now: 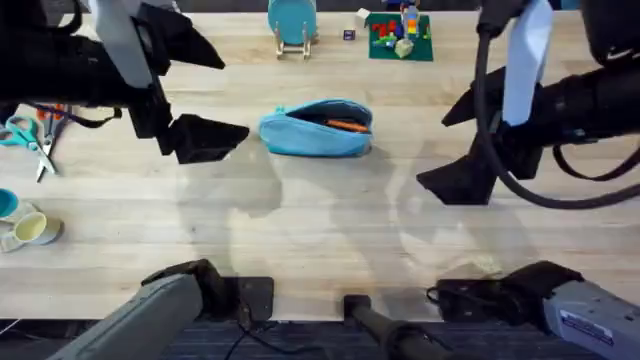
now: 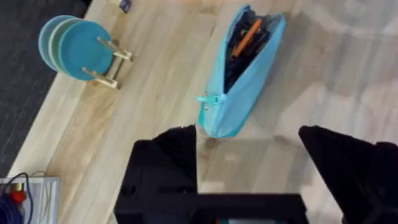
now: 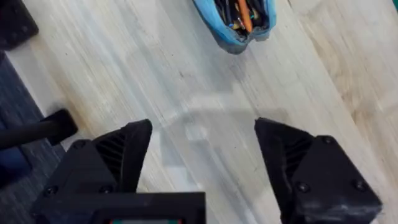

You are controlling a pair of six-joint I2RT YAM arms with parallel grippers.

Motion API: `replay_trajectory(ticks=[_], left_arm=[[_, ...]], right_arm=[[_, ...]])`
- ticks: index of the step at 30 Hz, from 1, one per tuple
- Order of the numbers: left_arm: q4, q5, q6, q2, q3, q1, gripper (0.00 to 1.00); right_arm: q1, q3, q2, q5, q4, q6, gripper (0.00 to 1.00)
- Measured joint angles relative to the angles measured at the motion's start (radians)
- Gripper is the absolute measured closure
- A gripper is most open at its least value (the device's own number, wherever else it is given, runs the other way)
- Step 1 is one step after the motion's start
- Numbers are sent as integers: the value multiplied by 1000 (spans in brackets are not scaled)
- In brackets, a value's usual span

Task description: Unzip the bag, pick up the pens from the table one at a time and place them inside, then zip the bag closed.

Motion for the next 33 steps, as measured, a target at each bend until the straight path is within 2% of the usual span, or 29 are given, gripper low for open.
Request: replay_trajectory(ticks=[10, 18, 26, 33], left_arm=[[117, 101, 24, 0, -140, 100, 10], [275, 212, 28, 20, -265, 188, 9], [411, 280, 18, 151, -313, 201, 10], [429, 300, 15, 253, -313, 201, 10]], right_arm=[[0, 0, 0, 0, 0, 0, 4], [0, 0, 0, 0, 0, 0, 4], [0, 0, 0, 0, 0, 0, 4], [0, 0, 0, 0, 0, 0, 4]])
